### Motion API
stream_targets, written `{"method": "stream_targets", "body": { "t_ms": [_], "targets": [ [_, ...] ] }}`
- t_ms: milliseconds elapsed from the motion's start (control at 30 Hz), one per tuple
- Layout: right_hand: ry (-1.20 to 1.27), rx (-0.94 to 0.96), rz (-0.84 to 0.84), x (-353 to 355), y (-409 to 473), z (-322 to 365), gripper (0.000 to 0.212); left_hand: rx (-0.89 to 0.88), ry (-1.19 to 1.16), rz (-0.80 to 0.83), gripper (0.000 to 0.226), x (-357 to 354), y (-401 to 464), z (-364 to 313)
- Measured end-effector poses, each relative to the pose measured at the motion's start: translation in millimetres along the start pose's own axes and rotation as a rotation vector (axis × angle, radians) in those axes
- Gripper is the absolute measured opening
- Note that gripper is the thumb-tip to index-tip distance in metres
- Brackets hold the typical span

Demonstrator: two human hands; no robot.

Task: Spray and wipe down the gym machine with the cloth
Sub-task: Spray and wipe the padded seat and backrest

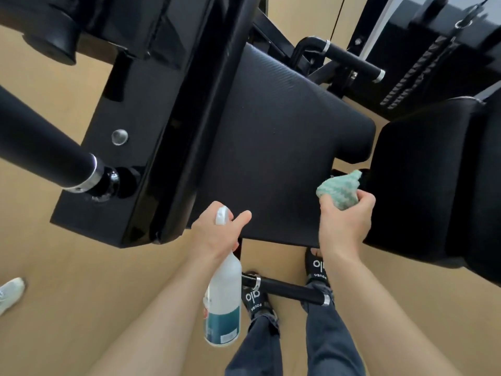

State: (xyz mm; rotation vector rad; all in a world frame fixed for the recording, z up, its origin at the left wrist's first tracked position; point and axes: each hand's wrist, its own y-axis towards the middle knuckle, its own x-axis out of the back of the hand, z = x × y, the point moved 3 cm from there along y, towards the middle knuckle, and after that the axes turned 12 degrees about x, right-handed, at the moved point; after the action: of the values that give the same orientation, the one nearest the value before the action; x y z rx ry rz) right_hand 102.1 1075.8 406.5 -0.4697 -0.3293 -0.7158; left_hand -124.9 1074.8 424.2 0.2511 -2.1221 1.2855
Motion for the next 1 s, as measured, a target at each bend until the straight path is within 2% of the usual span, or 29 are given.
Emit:
{"method": "stream_targets", "body": {
  "t_ms": [67, 100, 133, 200, 233, 267, 367, 400, 433, 500, 567, 667, 800, 900, 1000],
  "targets": [
    [-0.01, 0.229, -0.015, -12.7, -1.0, 11.6, 0.032, -0.041, 0.103, 0.011, 0.034, 3.0, 4.9, -5.1],
    [-0.039, 0.351, 0.072, -21.3, -3.6, 13.5, 0.029, -0.053, 0.138, 0.02, 0.032, 3.6, 8.2, -7.3],
    [-0.124, 0.461, 0.252, -32.7, -7.1, 9.0, 0.032, -0.055, 0.157, 0.03, 0.03, 3.5, 12.1, -8.5],
    [-0.481, 0.617, 0.791, -56.4, -24.6, -18.0, 0.041, -0.06, 0.186, 0.047, 0.028, 1.7, 19.5, -10.9],
    [-0.635, 0.67, 0.943, -60.9, -31.2, -34.3, 0.04, -0.069, 0.198, 0.055, 0.027, 0.2, 22.8, -12.7],
    [-0.702, 0.709, 0.959, -62.2, -34.0, -44.2, 0.036, -0.078, 0.206, 0.064, 0.027, -0.8, 25.9, -14.7],
    [-0.555, 0.705, 0.677, -63.5, -29.0, -50.0, 0.028, -0.093, 0.193, 0.09, 0.028, -3.7, 36.4, -22.1],
    [-0.559, 0.721, 0.618, -67.6, -27.1, -53.6, 0.03, -0.09, 0.181, 0.096, 0.029, -5.5, 39.3, -23.9],
    [-0.602, 0.73, 0.607, -73.1, -26.5, -56.4, 0.039, -0.086, 0.166, 0.098, 0.031, -8.1, 41.8, -25.4],
    [-0.735, 0.689, 0.704, -86.7, -33.5, -65.6, 0.062, -0.078, 0.138, 0.081, 0.035, -12.4, 46.8, -26.2],
    [-0.796, 0.592, 0.764, -96.8, -44.5, -73.4, 0.074, -0.069, 0.126, 0.061, 0.034, -14.1, 52.1, -26.4],
    [-0.772, 0.58, 0.662, -117.0, -36.6, -70.9, 0.078, -0.045, 0.108, 0.075, 0.03, -12.2, 59.3, -24.9],
    [-0.768, 0.584, 0.511, -153.5, 44.3, -54.4, 0.077, -0.061, 0.109, 0.077, 0.029, -15.9, 64.2, -23.9],
    [-0.779, 0.617, 0.481, -174.8, 105.0, -30.2, 0.075, -0.088, 0.106, 0.066, 0.027, -18.3, 66.6, -22.7],
    [-0.763, 0.653, 0.488, -179.8, 125.0, -21.5, 0.072, -0.102, 0.127, 0.05, 0.025, -18.9, 66.9, -23.9]
  ]
}}
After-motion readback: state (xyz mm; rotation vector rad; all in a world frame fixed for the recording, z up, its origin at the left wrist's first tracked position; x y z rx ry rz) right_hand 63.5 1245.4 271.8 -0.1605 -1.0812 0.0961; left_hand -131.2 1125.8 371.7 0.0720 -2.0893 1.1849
